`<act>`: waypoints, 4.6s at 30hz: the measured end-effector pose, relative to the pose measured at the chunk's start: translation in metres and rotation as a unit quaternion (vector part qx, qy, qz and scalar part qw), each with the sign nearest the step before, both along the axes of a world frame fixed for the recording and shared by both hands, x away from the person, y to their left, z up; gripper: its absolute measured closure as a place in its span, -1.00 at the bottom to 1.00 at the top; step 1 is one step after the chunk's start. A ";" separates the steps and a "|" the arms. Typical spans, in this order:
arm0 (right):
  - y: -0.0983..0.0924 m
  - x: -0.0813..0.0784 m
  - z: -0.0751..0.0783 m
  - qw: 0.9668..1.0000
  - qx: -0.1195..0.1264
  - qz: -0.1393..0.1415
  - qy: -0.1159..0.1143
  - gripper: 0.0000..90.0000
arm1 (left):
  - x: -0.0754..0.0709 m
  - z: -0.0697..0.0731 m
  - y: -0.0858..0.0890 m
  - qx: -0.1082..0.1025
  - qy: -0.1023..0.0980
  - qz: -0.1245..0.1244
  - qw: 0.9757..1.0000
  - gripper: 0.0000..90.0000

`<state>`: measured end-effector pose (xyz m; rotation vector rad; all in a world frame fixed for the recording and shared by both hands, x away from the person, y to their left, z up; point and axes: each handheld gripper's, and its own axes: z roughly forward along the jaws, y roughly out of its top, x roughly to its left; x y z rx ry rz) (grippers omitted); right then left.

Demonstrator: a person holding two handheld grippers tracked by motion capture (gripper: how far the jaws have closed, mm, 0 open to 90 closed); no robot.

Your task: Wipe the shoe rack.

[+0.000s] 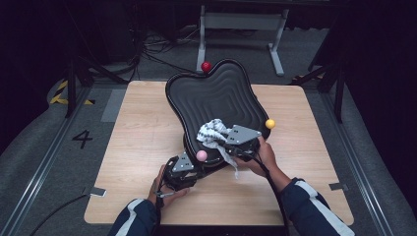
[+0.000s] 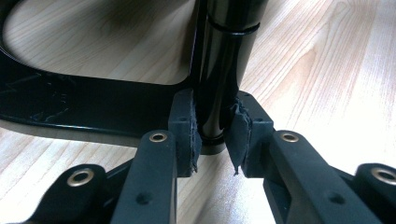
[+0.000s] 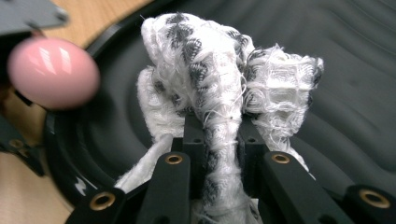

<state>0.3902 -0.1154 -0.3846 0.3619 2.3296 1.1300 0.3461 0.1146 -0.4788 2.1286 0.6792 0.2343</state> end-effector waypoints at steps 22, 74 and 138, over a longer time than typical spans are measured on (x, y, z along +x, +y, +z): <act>-0.063 0.047 0.005 0.995 0.034 -0.095 0.020 0.73 | 0.002 0.000 0.001 -0.007 0.006 -0.002 1.000 0.60; 0.028 0.034 0.021 1.000 0.017 0.001 0.009 0.74 | 0.004 0.000 0.001 -0.008 0.009 -0.010 1.000 0.61; -0.073 0.093 0.022 0.984 0.027 -0.176 0.003 0.75 | 0.004 0.000 0.001 -0.008 0.009 -0.002 1.000 0.63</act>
